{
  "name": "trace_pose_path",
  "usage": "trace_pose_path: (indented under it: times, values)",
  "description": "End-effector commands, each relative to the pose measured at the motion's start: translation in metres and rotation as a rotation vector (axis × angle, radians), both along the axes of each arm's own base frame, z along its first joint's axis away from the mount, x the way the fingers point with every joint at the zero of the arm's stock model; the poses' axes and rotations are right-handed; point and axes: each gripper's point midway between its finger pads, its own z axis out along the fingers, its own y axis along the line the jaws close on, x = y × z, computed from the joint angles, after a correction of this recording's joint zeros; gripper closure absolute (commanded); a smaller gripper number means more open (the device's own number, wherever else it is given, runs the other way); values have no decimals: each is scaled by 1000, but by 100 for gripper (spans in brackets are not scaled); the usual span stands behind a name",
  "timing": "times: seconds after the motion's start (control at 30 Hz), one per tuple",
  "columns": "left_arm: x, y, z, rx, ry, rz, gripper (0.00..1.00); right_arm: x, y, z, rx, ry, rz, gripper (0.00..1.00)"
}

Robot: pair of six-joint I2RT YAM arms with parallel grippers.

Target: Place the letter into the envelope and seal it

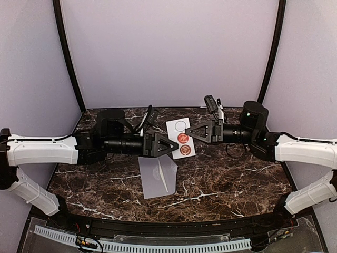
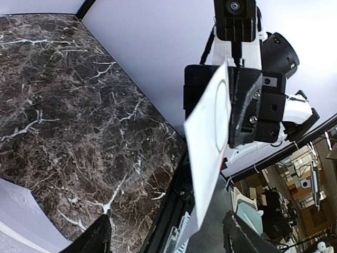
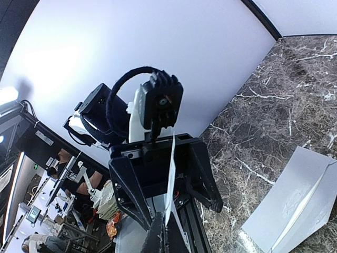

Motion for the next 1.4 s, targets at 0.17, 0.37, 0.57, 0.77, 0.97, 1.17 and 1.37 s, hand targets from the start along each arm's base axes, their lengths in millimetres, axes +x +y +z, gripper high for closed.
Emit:
trace_pose_path:
  times: [0.17,0.37,0.57,0.77,0.97,1.17,1.37]
  values:
    - [-22,4,36,-188,-34,-87,50,-9,15,22,64,-46,57,100]
    - [-17,2,42,-229,-42,-67,60,-10,17,21,73,-36,71,100]
    - [-16,1,44,-255,-35,-63,76,-10,18,14,62,-23,69,100]
    - [-16,0,40,-257,-21,-60,96,-7,18,9,44,-5,50,100]
    - [-14,3,36,-259,-7,-40,100,-5,15,5,15,10,29,92]
    - [-12,6,31,-251,13,-17,100,9,-6,7,-52,-26,-107,48]
    - [-14,8,26,-236,27,-18,100,10,-17,7,-154,-79,-168,54]
